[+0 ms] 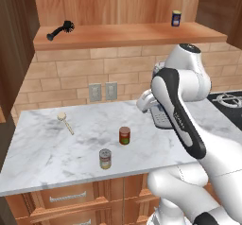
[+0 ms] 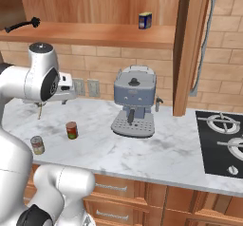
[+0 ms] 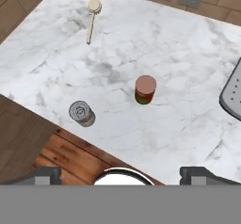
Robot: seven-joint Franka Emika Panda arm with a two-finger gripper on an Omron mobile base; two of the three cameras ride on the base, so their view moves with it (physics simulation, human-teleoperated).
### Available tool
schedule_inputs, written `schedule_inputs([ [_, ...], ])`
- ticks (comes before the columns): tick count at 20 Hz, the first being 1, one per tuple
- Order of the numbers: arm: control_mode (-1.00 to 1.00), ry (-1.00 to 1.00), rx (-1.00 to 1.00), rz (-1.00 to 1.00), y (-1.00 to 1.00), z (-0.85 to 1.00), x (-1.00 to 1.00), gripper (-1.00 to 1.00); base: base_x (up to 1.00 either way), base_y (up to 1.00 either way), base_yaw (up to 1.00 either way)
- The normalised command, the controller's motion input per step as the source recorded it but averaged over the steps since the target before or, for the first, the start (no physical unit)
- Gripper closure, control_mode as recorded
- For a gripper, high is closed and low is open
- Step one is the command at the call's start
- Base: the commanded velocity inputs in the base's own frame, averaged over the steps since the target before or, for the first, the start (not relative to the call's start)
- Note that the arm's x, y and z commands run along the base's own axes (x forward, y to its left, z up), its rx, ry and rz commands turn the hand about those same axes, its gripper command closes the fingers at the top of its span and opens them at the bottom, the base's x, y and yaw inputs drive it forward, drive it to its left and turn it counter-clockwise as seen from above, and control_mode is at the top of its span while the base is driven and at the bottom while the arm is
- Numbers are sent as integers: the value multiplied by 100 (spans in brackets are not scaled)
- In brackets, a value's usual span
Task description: Pick the cans from the counter and place them in their designated side in the cabinet.
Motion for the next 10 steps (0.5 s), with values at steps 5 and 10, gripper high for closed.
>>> schedule_inputs([
  [5,-100,4,0,10,21,-8,-2,-100,0,0,0],
  [10,-100,2,0,8,21,-10,-8,-100,0,0,0],
])
